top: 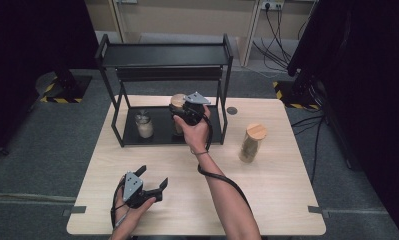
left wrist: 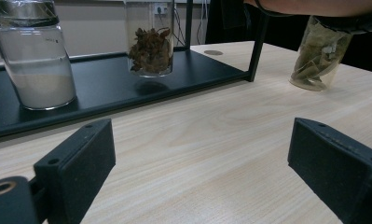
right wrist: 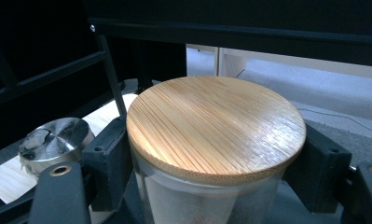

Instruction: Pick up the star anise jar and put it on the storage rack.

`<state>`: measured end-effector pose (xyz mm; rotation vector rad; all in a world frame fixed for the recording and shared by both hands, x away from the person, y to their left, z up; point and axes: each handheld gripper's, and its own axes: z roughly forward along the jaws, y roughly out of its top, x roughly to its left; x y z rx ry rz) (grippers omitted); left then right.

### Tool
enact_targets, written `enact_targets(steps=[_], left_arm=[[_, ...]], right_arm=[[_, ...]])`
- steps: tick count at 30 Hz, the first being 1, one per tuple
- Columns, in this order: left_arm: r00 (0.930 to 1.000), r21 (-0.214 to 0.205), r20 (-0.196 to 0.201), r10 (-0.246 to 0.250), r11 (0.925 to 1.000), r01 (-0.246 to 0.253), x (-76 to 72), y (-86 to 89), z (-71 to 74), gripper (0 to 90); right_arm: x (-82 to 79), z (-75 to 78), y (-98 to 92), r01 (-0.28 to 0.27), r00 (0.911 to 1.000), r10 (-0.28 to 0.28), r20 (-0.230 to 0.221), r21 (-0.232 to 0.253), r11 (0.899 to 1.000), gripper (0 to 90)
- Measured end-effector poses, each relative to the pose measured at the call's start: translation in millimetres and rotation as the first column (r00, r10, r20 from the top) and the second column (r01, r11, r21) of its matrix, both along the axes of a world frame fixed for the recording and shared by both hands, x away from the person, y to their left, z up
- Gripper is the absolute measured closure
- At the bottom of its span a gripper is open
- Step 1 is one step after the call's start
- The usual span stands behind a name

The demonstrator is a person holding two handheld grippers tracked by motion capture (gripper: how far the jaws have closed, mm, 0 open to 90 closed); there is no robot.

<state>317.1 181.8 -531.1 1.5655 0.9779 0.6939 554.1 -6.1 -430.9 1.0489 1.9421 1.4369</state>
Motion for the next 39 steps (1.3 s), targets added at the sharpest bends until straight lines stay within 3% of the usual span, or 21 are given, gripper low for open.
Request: enact_targets(steps=[18,39], left_arm=[[1.0,0.0,0.001,-0.003,1.0,0.003,0.0,0.1,0.0,6.8],[1.0,0.007,0.003,-0.003,1.0,0.003,-0.4,-0.5,0.0,6.8]], right_arm=[[0.4,-10.1,3.5,-0.003,1.0,0.003,-0.006,-0.024,1.0,25.3],[-5.1,-14.4,3.1,-0.029,0.9994,0.029,0.02,-0.04,0.999,24.3]])
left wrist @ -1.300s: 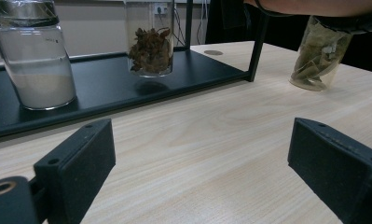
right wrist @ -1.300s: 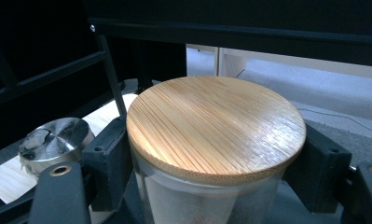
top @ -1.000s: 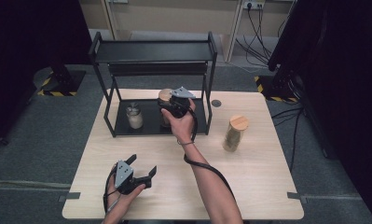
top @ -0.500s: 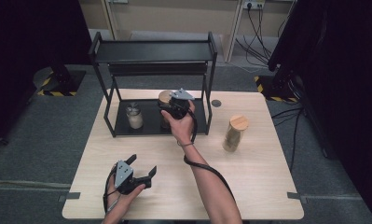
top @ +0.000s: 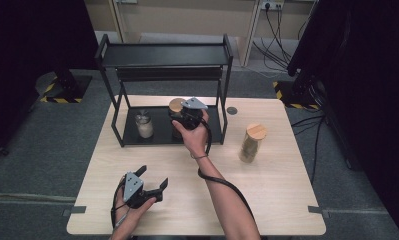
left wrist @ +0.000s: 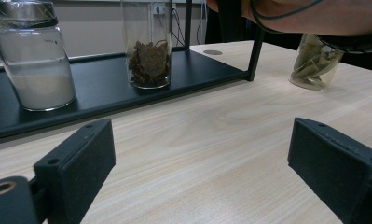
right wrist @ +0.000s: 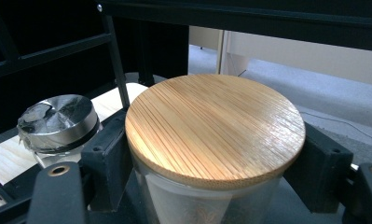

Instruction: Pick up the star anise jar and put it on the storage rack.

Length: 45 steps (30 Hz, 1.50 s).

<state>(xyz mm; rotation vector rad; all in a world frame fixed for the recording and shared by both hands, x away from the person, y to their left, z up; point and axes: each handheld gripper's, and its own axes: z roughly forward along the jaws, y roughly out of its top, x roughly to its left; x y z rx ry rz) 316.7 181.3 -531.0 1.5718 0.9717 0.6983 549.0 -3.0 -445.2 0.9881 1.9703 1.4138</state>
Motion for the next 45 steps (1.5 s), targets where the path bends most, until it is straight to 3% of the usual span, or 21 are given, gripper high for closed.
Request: enact_targets(steps=[13,28,45], left_arm=[[1.0,0.002,0.0,0.0,1.0,0.0,0.1,-0.2,0.0,6.8],[1.0,0.004,0.003,0.001,1.0,-0.001,-0.1,-0.2,0.0,6.8],[1.0,0.002,0.002,0.004,1.0,-0.004,-0.2,-0.5,0.0,6.8]], right_arm=[[-2.0,1.0,-4.6,-0.007,0.9995,0.008,-0.03,0.03,1.0,5.7],[-10.8,8.8,-10.0,-0.03,0.9989,0.032,-0.034,0.052,0.998,2.2],[-32.2,15.6,-23.1,-0.067,0.9967,0.069,-0.042,0.049,0.997,1.8]])
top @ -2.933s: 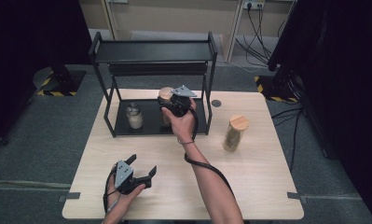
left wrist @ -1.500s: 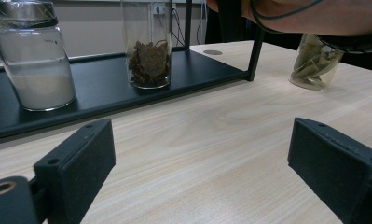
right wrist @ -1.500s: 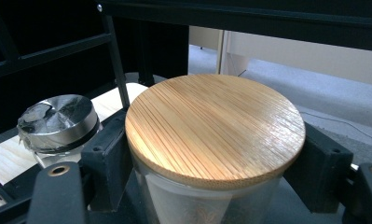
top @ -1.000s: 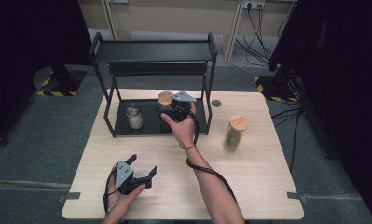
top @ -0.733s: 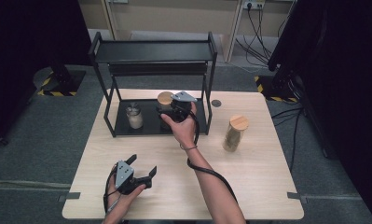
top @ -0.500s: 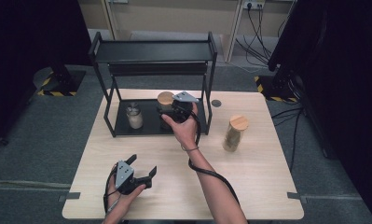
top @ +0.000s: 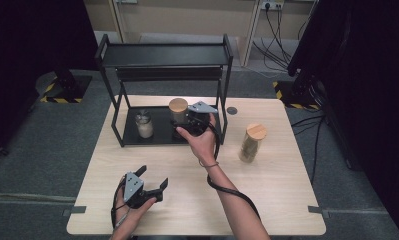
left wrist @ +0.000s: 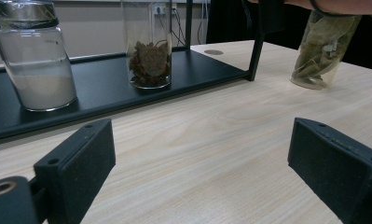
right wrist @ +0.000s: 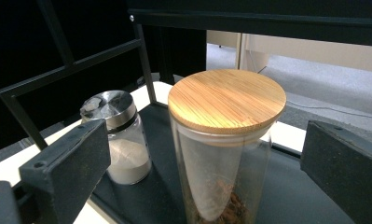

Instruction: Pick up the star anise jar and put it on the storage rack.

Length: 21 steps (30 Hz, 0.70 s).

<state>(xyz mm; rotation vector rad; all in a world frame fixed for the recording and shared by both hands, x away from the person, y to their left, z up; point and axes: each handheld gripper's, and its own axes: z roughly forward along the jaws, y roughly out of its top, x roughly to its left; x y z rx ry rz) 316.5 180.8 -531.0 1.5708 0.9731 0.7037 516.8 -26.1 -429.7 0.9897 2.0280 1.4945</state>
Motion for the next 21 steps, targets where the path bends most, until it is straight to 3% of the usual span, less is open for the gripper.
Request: enact_targets(steps=[21], left_arm=[[1.0,0.003,0.0,0.003,1.0,-0.003,-0.1,-0.1,0.0,6.8]], right_arm=[[-27.5,-7.3,-28.6,-0.03,0.9995,0.03,-0.013,0.013,0.999,1.8]])
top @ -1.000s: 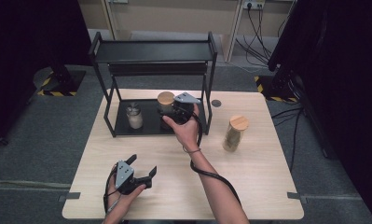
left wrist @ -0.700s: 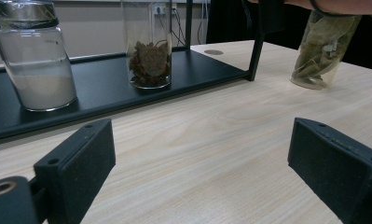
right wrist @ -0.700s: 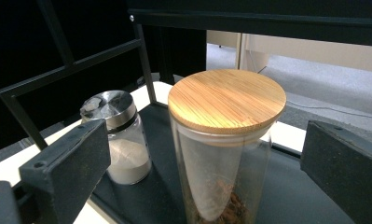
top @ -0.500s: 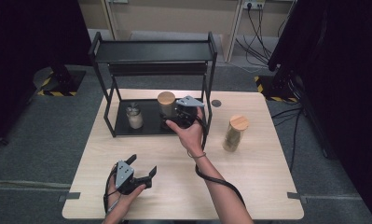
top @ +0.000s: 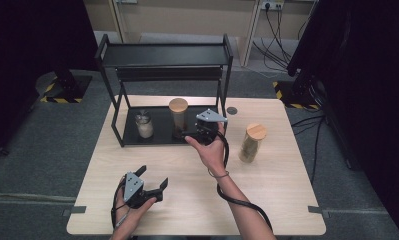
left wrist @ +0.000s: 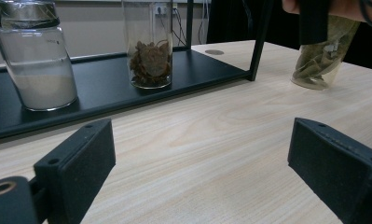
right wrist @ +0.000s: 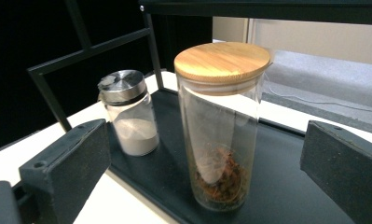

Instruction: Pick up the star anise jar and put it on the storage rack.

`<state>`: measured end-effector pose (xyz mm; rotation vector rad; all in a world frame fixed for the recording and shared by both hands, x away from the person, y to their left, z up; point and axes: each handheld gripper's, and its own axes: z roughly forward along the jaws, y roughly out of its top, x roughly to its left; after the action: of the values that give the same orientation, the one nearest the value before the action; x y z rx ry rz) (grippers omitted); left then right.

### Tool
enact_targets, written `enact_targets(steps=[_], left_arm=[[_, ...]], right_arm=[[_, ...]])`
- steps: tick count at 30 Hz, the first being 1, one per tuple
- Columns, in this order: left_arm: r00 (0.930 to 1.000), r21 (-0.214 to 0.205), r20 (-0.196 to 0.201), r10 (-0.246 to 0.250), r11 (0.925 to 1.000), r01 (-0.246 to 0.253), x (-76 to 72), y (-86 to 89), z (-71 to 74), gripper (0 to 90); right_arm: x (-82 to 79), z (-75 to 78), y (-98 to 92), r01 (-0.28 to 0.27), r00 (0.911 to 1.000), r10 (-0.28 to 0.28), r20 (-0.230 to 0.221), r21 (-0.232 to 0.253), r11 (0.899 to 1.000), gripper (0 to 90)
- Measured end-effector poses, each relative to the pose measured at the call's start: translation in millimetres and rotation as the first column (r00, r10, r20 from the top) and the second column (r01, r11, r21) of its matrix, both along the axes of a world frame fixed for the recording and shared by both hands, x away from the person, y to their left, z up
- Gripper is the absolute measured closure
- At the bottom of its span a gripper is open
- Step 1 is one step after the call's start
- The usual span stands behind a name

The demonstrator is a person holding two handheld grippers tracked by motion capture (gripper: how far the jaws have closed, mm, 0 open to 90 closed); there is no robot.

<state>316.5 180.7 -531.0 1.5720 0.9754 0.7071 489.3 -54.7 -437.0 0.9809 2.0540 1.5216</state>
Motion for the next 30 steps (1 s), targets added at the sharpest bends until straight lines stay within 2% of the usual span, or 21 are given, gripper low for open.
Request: enact_targets(steps=[13,30], left_arm=[[1.0,-0.001,0.0,0.0,1.0,0.0,0.0,0.2,-0.1,6.8],[1.0,-0.006,-0.002,0.001,1.0,-0.001,0.3,0.6,-0.1,6.8]], right_arm=[[-31.6,-9.0,-15.6,-0.037,0.9993,0.038,-0.002,0.014,0.999,2.1],[-54.3,-26.3,-34.7,-0.041,0.9991,0.041,-0.008,0.003,0.999,2.3]])
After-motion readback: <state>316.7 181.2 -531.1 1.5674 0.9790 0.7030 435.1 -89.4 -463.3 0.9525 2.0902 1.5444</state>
